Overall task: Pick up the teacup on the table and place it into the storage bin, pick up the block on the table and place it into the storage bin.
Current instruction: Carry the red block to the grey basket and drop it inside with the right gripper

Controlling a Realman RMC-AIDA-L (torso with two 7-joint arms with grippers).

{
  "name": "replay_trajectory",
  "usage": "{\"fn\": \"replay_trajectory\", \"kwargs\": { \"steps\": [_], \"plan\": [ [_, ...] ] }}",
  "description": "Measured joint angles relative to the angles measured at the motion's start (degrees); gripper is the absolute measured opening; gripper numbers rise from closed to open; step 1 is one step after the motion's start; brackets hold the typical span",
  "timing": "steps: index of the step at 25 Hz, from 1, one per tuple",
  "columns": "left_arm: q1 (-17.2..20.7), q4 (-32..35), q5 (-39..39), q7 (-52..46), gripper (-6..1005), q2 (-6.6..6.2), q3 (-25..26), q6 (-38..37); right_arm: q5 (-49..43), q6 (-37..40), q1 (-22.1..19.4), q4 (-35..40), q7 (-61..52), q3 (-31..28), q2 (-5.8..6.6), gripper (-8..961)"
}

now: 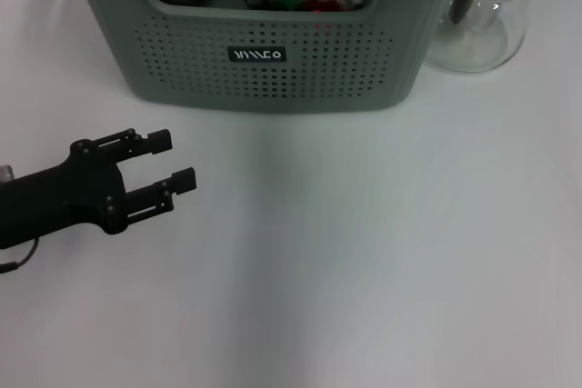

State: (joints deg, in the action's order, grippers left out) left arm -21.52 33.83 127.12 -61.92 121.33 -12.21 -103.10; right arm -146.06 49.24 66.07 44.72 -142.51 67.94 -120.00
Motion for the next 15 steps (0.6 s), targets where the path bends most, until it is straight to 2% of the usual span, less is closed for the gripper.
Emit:
{"fn": "replay_trajectory", "kwargs": {
  "steps": [2,5,15],
  "plan": [
    [-0.03,-0.07,-0.01,-0.01,658,0.07,0.01,0.05,-4.14,-4.68,3.2,-6.43,-2.08,0.04,-0.1,270],
    [-0.02,-0.51,-0.02,-0.02,658,0.06,-0.01,0.31,-7.39,-8.71,5.26,-10.13,-4.41,0.19,-0.16,276],
    [0.26,-1.06,-0.03,-0.05,657,0.17,0.0,1.37,-6.35,-7.96,5.22,-10.75,-4.57,0.19,-0.1,298]
  ]
}}
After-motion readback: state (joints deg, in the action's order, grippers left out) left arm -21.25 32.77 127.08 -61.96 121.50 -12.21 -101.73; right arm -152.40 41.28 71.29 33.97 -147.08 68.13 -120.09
